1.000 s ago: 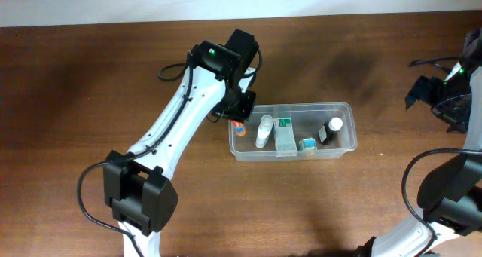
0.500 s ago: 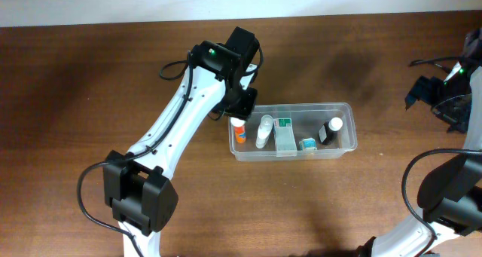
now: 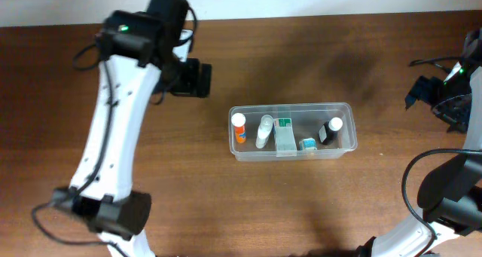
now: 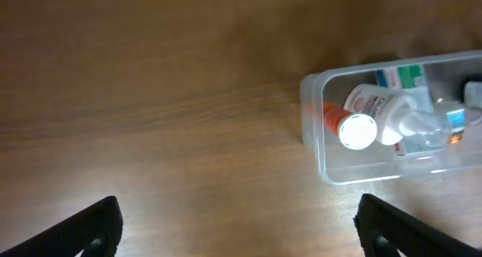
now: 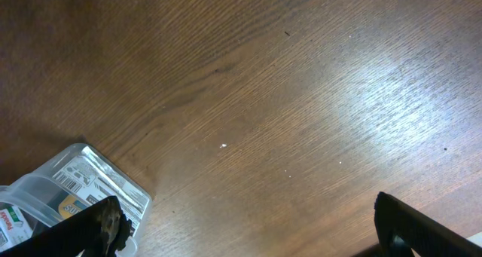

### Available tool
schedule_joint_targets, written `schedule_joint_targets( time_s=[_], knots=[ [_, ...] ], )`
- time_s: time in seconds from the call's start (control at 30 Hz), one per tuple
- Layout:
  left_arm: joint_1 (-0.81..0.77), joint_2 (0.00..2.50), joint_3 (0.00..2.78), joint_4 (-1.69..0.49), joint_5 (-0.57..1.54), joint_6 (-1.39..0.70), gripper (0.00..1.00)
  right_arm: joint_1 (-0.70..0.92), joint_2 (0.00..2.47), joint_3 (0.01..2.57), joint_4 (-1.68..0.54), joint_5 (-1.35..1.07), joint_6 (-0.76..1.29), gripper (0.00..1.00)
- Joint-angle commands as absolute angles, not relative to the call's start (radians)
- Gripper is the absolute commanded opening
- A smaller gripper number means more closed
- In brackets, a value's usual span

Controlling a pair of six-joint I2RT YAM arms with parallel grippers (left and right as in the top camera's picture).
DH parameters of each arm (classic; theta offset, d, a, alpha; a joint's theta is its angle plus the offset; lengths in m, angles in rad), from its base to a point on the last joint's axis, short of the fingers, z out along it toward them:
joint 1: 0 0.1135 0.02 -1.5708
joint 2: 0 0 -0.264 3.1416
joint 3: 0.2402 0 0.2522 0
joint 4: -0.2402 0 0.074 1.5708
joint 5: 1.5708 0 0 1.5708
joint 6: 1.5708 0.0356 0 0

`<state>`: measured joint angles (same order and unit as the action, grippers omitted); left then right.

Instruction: Pack container

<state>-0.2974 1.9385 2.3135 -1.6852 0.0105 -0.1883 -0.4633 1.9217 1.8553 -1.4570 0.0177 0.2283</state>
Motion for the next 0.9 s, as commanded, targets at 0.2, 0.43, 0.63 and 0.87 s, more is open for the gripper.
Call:
schedule_joint_targets(
  time_s=[0.2, 0.43, 0.63, 0.87],
  knots=[
    [-0.288, 1.859, 2.333, -1.688, -0.001, -0.159, 0.99, -0.465, 1.92, 1.855, -1.456, 0.019, 0.23, 0.98],
    [-0.306, 1.856, 2.214, -1.66, -0.009, 0.053, 0.99, -0.465, 1.92, 1.855, -1.456, 0.019, 0.23, 0.98],
    [-0.311, 1.651, 1.884, -1.356, 0.0, 0.084, 0.99, -0.465, 1.92, 1.855, -1.456, 0.019, 0.23, 0.98],
    [-0.278, 1.213, 1.262, -0.88, -0.017, 0.084, 0.99, -0.465, 1.92, 1.855, -1.456, 0.019, 0.23, 0.98]
  ],
)
